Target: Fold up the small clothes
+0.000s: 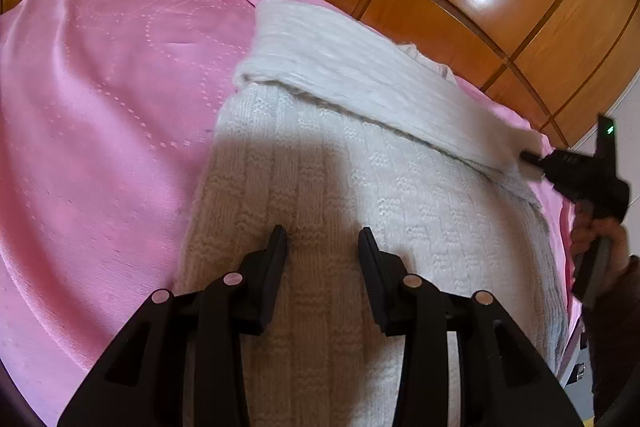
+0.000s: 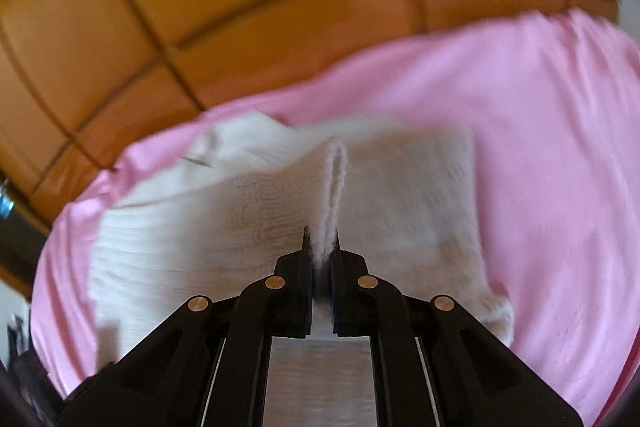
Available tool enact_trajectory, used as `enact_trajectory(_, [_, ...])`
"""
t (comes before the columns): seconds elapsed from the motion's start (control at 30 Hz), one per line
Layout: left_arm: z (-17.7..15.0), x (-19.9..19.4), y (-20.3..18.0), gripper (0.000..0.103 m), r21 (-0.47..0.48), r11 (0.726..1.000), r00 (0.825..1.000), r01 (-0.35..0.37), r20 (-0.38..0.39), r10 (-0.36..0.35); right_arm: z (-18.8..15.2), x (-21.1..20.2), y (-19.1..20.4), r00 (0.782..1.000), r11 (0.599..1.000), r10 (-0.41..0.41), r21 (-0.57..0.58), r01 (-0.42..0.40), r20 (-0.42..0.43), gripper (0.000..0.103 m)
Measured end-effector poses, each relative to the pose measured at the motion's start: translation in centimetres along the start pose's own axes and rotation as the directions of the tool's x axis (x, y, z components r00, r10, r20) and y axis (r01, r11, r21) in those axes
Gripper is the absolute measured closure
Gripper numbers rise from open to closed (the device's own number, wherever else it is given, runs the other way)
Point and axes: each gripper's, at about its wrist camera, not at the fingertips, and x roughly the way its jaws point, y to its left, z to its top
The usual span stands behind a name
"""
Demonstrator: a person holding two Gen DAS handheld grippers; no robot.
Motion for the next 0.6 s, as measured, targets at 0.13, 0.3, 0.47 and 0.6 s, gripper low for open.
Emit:
enact_trajectory(0.13, [1.4, -1.3, 0.2, 0.056, -0.039, 0.999, 1.0, 0.012, -0.025, -0.013, -1.0, 1.5, -1.4, 0.999, 0.999, -0.047, 0.019, 0.047, -0.008, 0.098])
enact_trajectory(0.3, [5.2, -3.9, 2.2, 0.043, -0.123, 0.988, 0.995, 0.091, 0.063, -0.083, -1.1, 1.1, -0.5, 0.996, 0.994, -0.087, -0.062, 0.087, 0.003, 0.098])
enact_trajectory(0.47, [9.6, -2.4, 4.6, 0.04, -0.196, 0.975, 0.992, 0.107, 0.084, -0.092, -0.8, -0.8, 0.2, 0.997, 0.993, -0.053, -0.105, 0.059, 0.061, 0.07])
enact_trajectory(0.6, [13.1, 0.5, 6.3, 0.041, -0.265, 0.955, 0.99, 0.132, 0.073, -0.117, -0.7, -2.5, 1.2, 0.994, 0.988, -0.041, -0.144, 0.055, 0.097, 0.054])
